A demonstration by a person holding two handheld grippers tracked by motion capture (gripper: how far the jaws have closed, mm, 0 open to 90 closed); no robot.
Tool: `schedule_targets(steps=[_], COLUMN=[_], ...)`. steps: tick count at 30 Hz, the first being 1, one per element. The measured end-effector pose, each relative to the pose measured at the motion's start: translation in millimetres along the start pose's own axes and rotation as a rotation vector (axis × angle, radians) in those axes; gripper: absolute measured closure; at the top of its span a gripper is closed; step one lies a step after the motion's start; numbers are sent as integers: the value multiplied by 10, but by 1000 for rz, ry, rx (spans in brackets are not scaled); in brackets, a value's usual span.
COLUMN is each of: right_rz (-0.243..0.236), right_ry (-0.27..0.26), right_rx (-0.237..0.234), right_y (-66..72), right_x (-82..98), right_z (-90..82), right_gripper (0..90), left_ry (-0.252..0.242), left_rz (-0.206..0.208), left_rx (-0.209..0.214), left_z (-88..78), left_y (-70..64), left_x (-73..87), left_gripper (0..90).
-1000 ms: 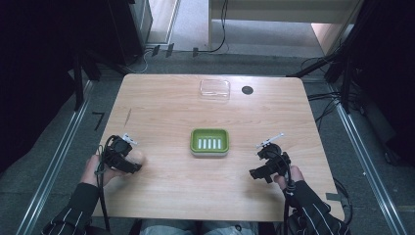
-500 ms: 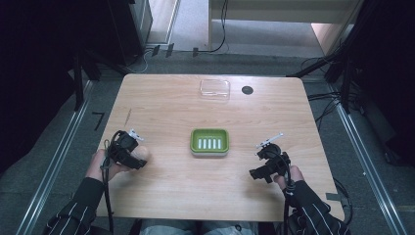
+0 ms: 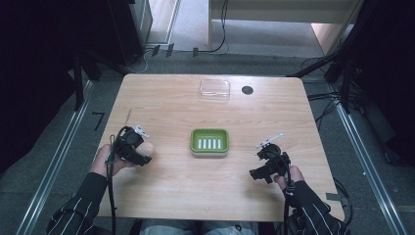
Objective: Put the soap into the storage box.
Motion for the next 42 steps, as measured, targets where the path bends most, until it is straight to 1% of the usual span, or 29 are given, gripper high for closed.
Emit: schedule_targets(steps=[1, 4, 5, 6, 7, 9, 15, 20, 21, 25, 28, 31, 36, 37, 38, 42], right_rz=[0, 1, 3, 3, 3, 4, -1, -3, 0, -3, -3, -3, -5, -6, -6, -5], right_ry=[3, 4, 5, 5, 6, 5, 6, 5, 6, 6, 5, 5, 5, 6, 6, 6], right_rx=[1, 1, 1, 1, 0, 2, -1, -3, -3, -4, -4, -5, -5, -4, -4, -5], right_y=[3, 4, 5, 5, 7, 8, 5, 4, 5, 4, 3, 4, 2, 1, 1, 2], right_x=[-1, -2, -4, -4, -5, -6, -9, -9, -9, -10, -10, -11, -9, -8, -8, -9], right_z=[1, 2, 2, 2, 1, 3, 10, 12, 11, 14, 15, 15, 16, 16, 16, 16], right_gripper=[141, 141, 141, 141, 141, 141, 141, 141, 141, 141, 141, 141, 141, 141, 141, 140], left_ry=[2, -7, -14, -14, -17, -24, -40, -45, -46, -54, -54, -54, -50, -48, -48, -56], left_rz=[12, 9, 14, 14, 24, 26, 53, 62, 73, 86, 91, 106, 112, 122, 122, 133], left_rx=[6, 4, 4, 4, 7, 9, 18, 25, 29, 31, 34, 38, 42, 45, 45, 54], left_z=[-4, -9, -23, -23, -35, -42, -73, -76, -76, -70, -67, -66, -51, -44, -44, -38], left_y=[-5, -9, -15, -15, -23, -32, -71, -98, -109, -133, -149, -167, -180, -193, -193, -228], left_x=[-20, -44, -82, -82, -117, -140, -254, -311, -340, -401, -430, -483, -526, -549, -549, -596], left_gripper=[336, 336, 336, 336, 336, 336, 336, 336, 336, 336, 336, 336, 336, 336, 337, 336])
Point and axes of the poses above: each handheld gripper's, and its own axes: z roughly forward along the jaws, x roughly out of its underside, y roughly to its left, the point moved 2 cm from there along z, roughly forward along the jaws, and after that the axes turned 8 degrees about -z, right-handed, at the moved point
